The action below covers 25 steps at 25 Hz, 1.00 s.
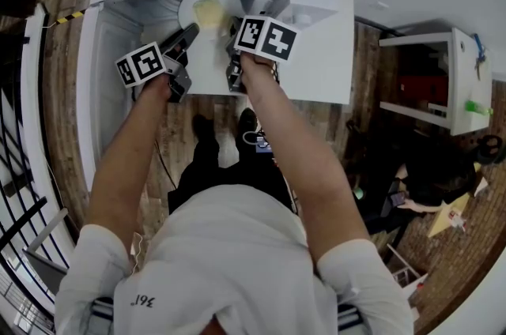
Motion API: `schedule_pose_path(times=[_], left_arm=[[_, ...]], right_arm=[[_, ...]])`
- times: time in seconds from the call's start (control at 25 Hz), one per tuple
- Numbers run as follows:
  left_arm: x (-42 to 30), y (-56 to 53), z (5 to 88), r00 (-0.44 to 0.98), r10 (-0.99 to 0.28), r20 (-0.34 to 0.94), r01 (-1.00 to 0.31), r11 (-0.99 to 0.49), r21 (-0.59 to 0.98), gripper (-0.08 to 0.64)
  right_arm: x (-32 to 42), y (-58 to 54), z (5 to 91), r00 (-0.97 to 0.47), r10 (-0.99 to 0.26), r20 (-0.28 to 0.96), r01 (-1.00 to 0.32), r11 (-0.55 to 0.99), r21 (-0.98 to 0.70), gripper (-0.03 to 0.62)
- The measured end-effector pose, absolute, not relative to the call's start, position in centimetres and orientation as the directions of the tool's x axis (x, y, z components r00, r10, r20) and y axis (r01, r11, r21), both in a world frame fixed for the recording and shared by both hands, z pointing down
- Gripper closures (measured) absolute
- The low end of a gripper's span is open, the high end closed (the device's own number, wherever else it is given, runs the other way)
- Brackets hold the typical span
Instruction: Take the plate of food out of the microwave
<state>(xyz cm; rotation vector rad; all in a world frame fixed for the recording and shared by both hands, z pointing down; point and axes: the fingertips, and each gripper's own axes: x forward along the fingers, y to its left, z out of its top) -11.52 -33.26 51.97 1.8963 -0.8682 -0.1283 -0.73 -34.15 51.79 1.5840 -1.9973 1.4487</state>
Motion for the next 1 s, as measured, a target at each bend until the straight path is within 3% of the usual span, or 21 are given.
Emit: schedule_pose_path(times=[1.0], left_arm=[[-11.3,-29.7,45.1,0.744,-0.627,0.232,-0.497,-0.287,0.819,0.446]], right_arm=[[-0.8,-31.2,44.5,-0.467,-0.704,0.535,-0.787,0.055,-0.615,0.537]])
